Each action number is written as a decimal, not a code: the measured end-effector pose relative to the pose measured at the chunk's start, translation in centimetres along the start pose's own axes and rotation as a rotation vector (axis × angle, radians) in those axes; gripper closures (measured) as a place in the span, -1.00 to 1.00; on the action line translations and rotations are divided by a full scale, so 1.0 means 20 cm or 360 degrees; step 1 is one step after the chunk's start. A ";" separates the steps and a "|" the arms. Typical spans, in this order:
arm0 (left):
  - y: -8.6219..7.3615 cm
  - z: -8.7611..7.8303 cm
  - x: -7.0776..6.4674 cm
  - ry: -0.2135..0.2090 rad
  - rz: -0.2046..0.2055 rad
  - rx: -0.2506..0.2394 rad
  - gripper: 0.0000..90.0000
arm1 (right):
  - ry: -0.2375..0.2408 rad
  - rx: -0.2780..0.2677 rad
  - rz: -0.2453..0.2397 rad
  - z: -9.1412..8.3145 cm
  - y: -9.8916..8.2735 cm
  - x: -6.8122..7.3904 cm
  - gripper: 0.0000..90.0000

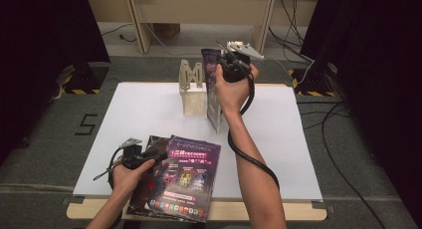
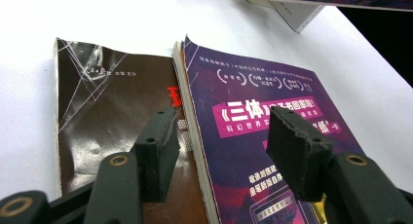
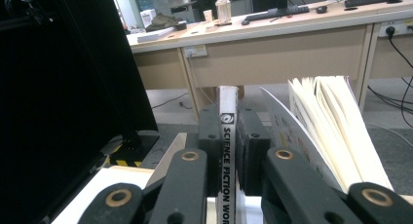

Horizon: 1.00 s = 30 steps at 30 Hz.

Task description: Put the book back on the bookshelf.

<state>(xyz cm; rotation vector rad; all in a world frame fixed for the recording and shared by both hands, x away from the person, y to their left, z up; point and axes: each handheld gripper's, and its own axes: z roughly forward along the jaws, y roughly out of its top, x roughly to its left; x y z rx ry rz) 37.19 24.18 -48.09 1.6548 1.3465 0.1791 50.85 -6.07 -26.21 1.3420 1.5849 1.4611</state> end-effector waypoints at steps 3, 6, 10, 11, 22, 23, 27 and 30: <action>0.00 0.00 0.00 0.0001 0.0002 -0.0001 -0.02 | -0.0002 -0.0004 0.0005 0.00 0.01 0.00 0.85; 0.00 0.00 0.00 -0.0002 0.0001 -0.0001 -0.02 | -0.0008 -0.0003 0.0003 0.01 0.01 0.00 0.85; 0.00 0.00 0.00 0.0001 0.0000 -0.0002 -0.02 | -0.0010 -0.0007 0.0001 0.02 0.01 0.00 0.85; 0.00 0.00 0.00 0.0001 -0.0001 -0.0003 -0.02 | -0.0011 -0.0008 -0.0001 0.02 0.01 0.00 0.85; 0.00 0.01 0.00 -0.0003 -0.0002 -0.0001 -0.02 | -0.0025 -0.0016 0.0008 0.04 0.02 -0.01 0.85; 0.00 0.01 0.00 -0.0004 -0.0002 -0.0001 -0.02 | -0.0026 -0.0016 0.0000 0.04 0.02 -0.01 0.85; 0.00 0.01 0.00 -0.0003 -0.0003 0.0000 -0.02 | -0.0029 -0.0019 0.0003 0.05 0.03 -0.01 0.85; 0.00 0.01 0.00 -0.0001 -0.0003 0.0002 -0.02 | -0.0029 -0.0022 0.0002 0.06 0.03 -0.01 0.85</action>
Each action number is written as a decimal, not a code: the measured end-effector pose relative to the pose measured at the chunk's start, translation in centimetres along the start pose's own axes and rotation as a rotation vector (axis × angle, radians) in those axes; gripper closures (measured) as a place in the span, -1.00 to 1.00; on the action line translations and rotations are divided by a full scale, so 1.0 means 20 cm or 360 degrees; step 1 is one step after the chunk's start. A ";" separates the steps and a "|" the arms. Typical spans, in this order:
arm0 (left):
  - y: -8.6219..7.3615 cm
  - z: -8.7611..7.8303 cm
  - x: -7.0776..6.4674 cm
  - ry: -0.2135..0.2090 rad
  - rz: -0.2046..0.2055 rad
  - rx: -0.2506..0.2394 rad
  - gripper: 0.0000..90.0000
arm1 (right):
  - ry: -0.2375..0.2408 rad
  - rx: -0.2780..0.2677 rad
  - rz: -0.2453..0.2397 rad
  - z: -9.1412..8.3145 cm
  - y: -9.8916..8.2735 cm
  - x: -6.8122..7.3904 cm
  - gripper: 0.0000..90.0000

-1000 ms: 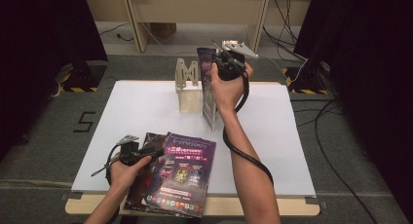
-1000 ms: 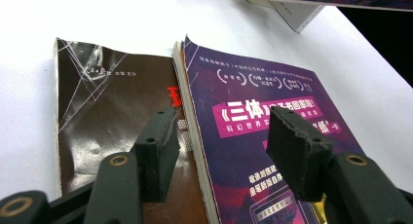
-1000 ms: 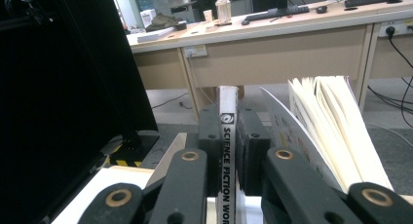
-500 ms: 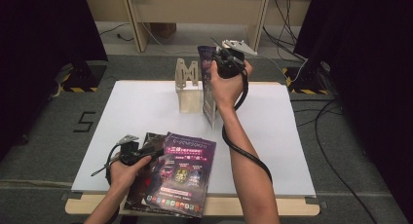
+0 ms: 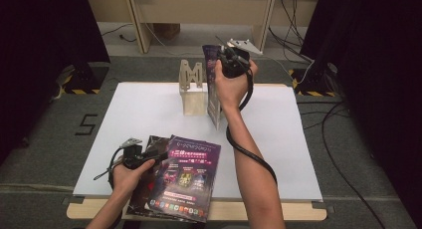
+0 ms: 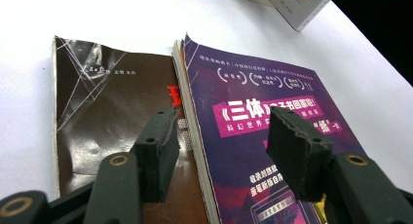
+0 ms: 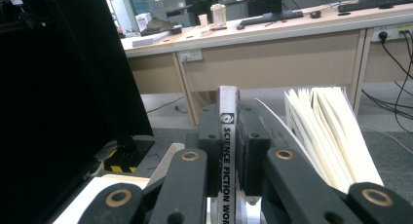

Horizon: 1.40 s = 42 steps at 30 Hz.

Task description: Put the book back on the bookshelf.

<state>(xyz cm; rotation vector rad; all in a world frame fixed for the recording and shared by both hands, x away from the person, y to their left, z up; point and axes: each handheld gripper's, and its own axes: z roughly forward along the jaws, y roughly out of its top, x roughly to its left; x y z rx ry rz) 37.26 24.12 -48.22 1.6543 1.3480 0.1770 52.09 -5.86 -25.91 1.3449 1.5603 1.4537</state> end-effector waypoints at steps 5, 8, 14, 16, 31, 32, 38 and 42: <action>0.00 0.00 0.00 -0.0004 -0.0001 -0.0002 -0.02 | -0.0002 -0.0002 -0.0005 0.01 0.01 0.01 0.85; 0.00 0.00 0.00 -0.0007 -0.0003 -0.0003 -0.02 | -0.0002 -0.0004 -0.0001 0.02 0.01 0.01 0.85; 0.00 0.00 0.00 -0.0005 -0.0002 -0.0001 -0.02 | -0.0003 -0.0005 -0.0001 0.03 0.02 0.02 0.85; 0.00 0.00 0.00 -0.0002 0.0000 -0.0001 -0.02 | -0.0003 -0.0010 -0.0009 0.04 0.03 0.02 0.85; 0.00 0.00 0.01 -0.0002 -0.0002 -0.0004 -0.02 | -0.0017 -0.0016 -0.0004 0.07 0.05 0.01 0.85; 0.00 0.00 0.01 -0.0002 -0.0002 -0.0004 -0.02 | -0.0017 -0.0016 -0.0004 0.07 0.05 0.01 0.85; 0.00 0.00 0.01 -0.0004 -0.0003 -0.0004 -0.02 | -0.0028 -0.0015 0.0007 0.09 0.05 0.00 0.85; 0.00 0.00 0.01 -0.0003 -0.0005 -0.0003 -0.02 | -0.0026 -0.0020 0.0000 0.10 0.06 0.01 0.85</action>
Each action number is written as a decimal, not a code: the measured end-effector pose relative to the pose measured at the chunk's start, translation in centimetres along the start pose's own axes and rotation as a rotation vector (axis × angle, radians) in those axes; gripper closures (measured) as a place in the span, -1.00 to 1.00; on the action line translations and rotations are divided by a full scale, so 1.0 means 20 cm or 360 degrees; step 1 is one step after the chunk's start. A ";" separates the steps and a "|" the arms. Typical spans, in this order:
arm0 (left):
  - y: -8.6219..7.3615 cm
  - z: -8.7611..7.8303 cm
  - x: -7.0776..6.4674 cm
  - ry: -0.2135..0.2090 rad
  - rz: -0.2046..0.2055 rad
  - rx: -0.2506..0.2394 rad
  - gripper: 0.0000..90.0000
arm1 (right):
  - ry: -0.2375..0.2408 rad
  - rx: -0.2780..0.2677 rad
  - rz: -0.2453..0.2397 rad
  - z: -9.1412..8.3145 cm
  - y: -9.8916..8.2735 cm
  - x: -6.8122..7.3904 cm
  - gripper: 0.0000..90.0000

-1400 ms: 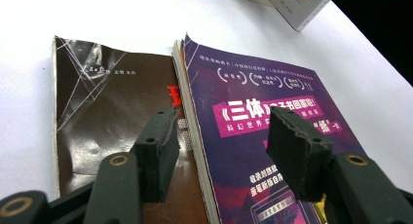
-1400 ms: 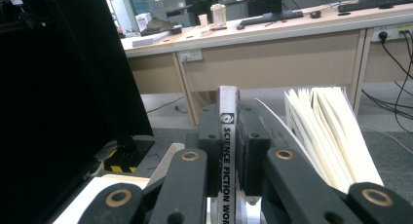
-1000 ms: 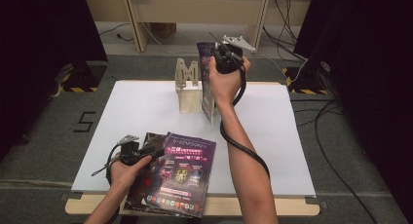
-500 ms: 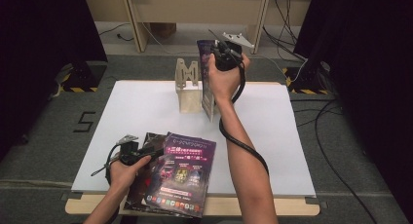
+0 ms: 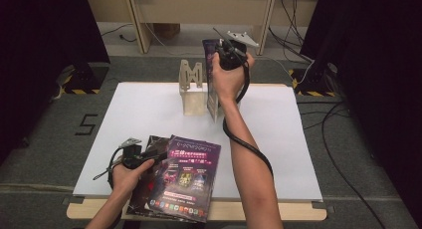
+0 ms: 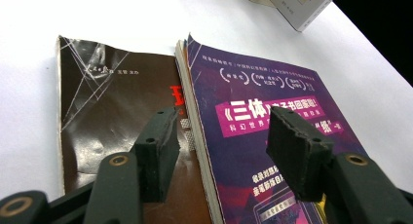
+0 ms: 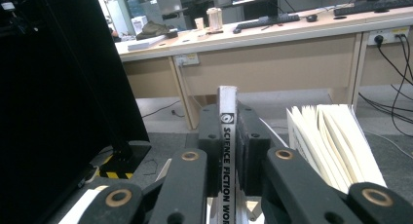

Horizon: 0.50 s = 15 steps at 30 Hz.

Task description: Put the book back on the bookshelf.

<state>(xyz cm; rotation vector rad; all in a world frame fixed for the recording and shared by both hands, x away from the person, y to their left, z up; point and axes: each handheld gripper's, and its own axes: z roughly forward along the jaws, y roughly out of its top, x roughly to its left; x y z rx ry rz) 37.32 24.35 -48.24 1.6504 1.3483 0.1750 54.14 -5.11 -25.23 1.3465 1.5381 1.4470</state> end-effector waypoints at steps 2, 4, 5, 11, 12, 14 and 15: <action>0.00 0.00 0.00 0.0001 -0.0001 -0.0002 -0.02 | 0.0002 0.0000 0.0003 0.00 0.00 0.00 0.85; 0.00 0.00 0.00 0.0000 -0.0001 0.0001 -0.02 | 0.0006 -0.0006 0.0018 0.00 0.00 0.01 0.85; 0.00 0.00 0.00 0.0002 0.0002 -0.0001 -0.02 | 0.0008 -0.0003 0.0014 0.00 0.00 0.02 0.85; 0.00 0.00 0.00 0.0001 0.0009 0.0000 -0.02 | 0.0022 0.0006 -0.0004 0.00 -0.01 0.04 0.85; 0.00 0.00 0.00 0.0001 0.0007 -0.0001 -0.02 | 0.0021 0.0006 -0.0002 0.00 -0.02 0.04 0.85; 0.00 0.00 0.00 0.0000 0.0005 -0.0003 -0.02 | 0.0023 0.0005 0.0008 0.01 -0.02 0.05 0.85; 0.00 0.00 0.00 0.0002 0.0004 -0.0005 -0.02 | 0.0022 0.0006 0.0001 0.01 -0.02 0.05 0.85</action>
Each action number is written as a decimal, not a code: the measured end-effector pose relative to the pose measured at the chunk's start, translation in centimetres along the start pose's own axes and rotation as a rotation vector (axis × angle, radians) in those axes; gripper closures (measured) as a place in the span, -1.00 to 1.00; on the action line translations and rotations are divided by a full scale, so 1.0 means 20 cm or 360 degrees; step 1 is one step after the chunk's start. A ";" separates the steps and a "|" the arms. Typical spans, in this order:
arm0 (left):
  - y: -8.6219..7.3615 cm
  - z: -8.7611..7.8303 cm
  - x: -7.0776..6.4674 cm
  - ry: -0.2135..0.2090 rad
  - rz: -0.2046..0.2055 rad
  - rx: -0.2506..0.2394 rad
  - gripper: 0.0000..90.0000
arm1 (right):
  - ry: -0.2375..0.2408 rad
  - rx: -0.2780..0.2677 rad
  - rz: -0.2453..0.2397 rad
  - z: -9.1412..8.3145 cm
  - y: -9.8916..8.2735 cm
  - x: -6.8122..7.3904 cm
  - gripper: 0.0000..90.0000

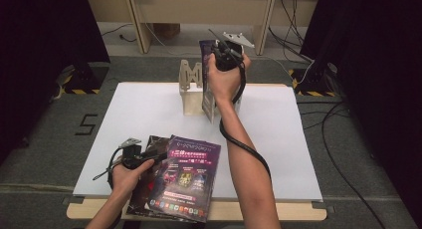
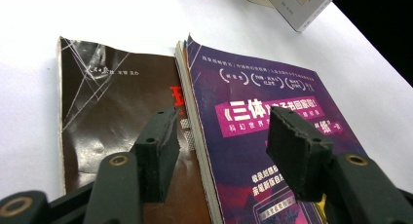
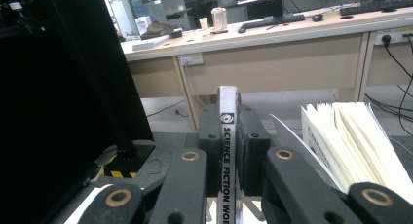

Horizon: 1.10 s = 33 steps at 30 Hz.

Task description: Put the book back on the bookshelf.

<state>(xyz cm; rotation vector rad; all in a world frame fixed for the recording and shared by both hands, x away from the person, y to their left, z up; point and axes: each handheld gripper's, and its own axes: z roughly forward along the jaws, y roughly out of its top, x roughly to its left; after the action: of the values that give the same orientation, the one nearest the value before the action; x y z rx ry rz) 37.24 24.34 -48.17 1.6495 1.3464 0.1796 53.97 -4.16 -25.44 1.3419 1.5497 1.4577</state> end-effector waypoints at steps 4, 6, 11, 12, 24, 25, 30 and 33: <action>0.00 0.00 0.00 -0.0001 0.0000 0.0001 -0.02 | -0.0024 -0.0001 -0.0013 0.01 0.00 -0.01 0.85; 0.00 0.00 0.00 0.0003 -0.0001 0.0005 -0.02 | -0.0031 0.0000 -0.0014 0.02 -0.01 -0.02 0.85; 0.00 0.00 0.01 0.0005 -0.0004 0.0003 -0.02 | -0.0055 0.0002 -0.0014 0.05 -0.01 -0.03 0.85; 0.00 0.00 0.01 0.0005 -0.0005 0.0003 -0.02 | -0.0060 0.0006 -0.0015 0.05 -0.01 -0.04 0.85; 0.00 0.00 0.02 0.0001 -0.0013 0.0001 -0.02 | -0.0085 0.0007 -0.0016 0.13 0.00 -0.03 0.85; 0.00 0.00 0.02 0.0002 -0.0013 0.0000 -0.02 | -0.0090 0.0003 -0.0029 0.14 0.00 -0.04 0.85; 0.00 0.00 0.02 0.0004 -0.0013 -0.0002 -0.02 | -0.0091 0.0003 -0.0035 0.16 0.00 -0.03 0.85; 0.00 -0.01 0.02 0.0007 -0.0016 -0.0005 -0.02 | -0.0094 0.0000 -0.0037 0.17 0.00 -0.02 0.85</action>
<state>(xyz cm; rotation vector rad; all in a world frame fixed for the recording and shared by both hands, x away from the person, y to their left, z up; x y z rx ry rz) 37.34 24.76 -48.27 1.6403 1.3572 0.1791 57.21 -3.45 -26.21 1.3504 1.5230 1.3915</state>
